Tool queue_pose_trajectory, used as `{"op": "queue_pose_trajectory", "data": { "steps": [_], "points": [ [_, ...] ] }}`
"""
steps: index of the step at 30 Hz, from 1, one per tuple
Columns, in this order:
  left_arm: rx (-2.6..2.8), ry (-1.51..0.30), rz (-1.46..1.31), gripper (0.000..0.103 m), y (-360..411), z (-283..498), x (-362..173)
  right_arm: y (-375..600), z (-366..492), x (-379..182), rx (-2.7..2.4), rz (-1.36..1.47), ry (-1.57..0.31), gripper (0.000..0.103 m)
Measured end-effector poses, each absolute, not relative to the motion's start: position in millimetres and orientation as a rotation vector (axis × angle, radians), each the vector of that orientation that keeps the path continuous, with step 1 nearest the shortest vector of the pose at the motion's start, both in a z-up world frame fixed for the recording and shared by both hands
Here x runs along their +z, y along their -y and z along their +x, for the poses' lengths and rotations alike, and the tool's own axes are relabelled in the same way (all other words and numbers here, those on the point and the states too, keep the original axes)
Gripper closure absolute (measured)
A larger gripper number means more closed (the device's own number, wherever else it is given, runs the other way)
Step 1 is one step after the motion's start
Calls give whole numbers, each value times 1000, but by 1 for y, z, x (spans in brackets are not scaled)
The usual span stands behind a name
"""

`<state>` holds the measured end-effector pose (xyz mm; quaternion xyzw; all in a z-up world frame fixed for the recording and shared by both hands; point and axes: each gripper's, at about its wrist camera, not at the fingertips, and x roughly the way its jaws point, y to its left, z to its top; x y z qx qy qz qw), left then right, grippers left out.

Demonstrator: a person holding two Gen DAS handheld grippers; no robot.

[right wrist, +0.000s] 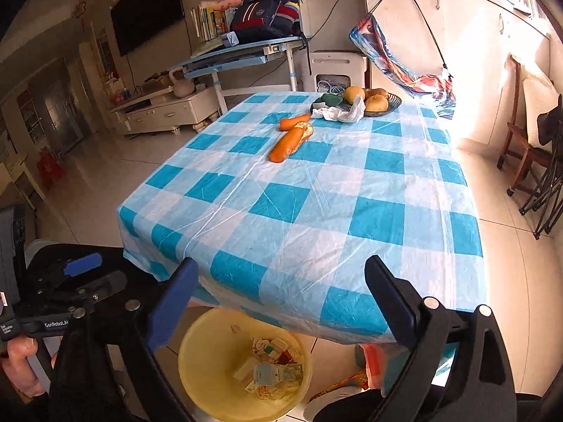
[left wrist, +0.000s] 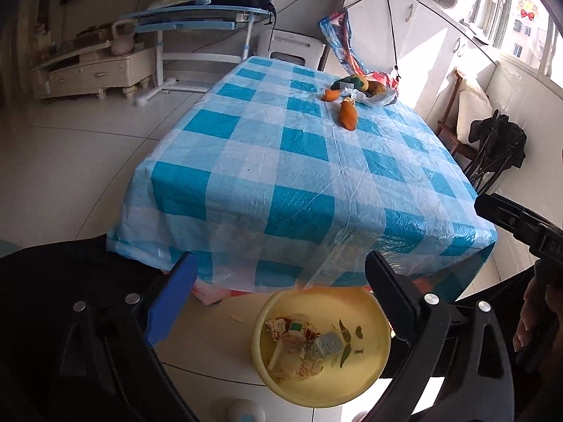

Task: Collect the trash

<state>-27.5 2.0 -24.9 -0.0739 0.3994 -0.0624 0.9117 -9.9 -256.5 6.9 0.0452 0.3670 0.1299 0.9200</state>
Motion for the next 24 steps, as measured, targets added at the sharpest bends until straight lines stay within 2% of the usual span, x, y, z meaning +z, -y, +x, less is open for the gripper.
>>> {"op": "queue_pose_trajectory", "data": {
  "steps": [7, 14, 24],
  "points": [
    [-5, -757, -160, 7, -24, -29, -14, 256, -8, 7, 221, 82, -731, 10],
    [7, -775, -146, 7, -25, -27, -18, 240, -13, 1, 236, -31, -741, 9],
    [33, -771, -143, 7, -26, -28, -19, 237, -15, 0, 235, -50, -738, 9]
  ]
}}
